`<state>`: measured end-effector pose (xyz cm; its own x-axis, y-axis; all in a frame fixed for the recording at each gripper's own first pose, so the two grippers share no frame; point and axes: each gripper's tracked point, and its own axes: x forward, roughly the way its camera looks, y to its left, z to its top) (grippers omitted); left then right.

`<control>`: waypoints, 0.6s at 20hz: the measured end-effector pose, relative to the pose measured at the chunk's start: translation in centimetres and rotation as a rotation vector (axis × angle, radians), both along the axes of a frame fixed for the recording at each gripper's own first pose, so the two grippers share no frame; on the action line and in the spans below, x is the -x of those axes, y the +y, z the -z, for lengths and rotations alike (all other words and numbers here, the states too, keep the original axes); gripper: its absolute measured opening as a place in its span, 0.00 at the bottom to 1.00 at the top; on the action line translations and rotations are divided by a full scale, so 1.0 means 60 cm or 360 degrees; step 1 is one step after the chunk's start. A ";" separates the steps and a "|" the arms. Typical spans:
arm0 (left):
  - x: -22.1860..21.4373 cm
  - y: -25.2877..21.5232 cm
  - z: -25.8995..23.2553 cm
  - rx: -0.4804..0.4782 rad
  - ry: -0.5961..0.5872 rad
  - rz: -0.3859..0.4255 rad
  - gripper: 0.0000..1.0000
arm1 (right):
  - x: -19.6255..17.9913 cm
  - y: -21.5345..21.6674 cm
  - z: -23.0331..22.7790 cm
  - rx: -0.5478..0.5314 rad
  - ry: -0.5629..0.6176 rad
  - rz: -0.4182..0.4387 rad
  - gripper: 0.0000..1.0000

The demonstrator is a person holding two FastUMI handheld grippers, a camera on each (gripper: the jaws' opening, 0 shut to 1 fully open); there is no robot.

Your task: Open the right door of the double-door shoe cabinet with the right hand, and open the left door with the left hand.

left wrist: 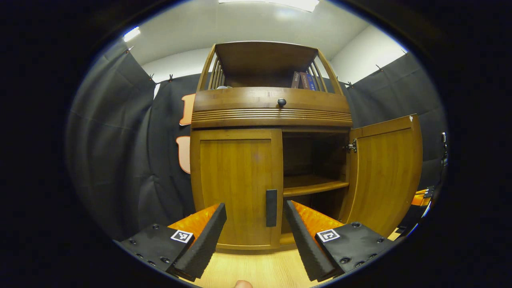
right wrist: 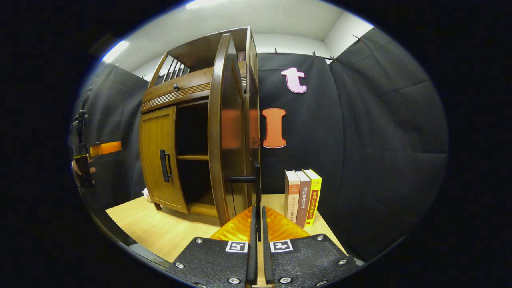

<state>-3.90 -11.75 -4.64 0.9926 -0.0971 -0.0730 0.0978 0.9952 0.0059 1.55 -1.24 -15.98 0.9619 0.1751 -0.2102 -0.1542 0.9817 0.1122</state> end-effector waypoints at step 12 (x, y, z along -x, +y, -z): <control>-0.133 -0.051 0.084 -0.0018 0.0083 0.0030 0.94 | 0.011 -0.086 -0.027 0.0155 -0.0056 0.0328 0.64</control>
<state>4.07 -14.80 -9.67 0.9855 -0.1144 -0.1255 0.1167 0.9931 0.0113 0.91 -6.37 -14.34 0.9823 -0.0452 -0.1820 0.0485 0.9987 0.0135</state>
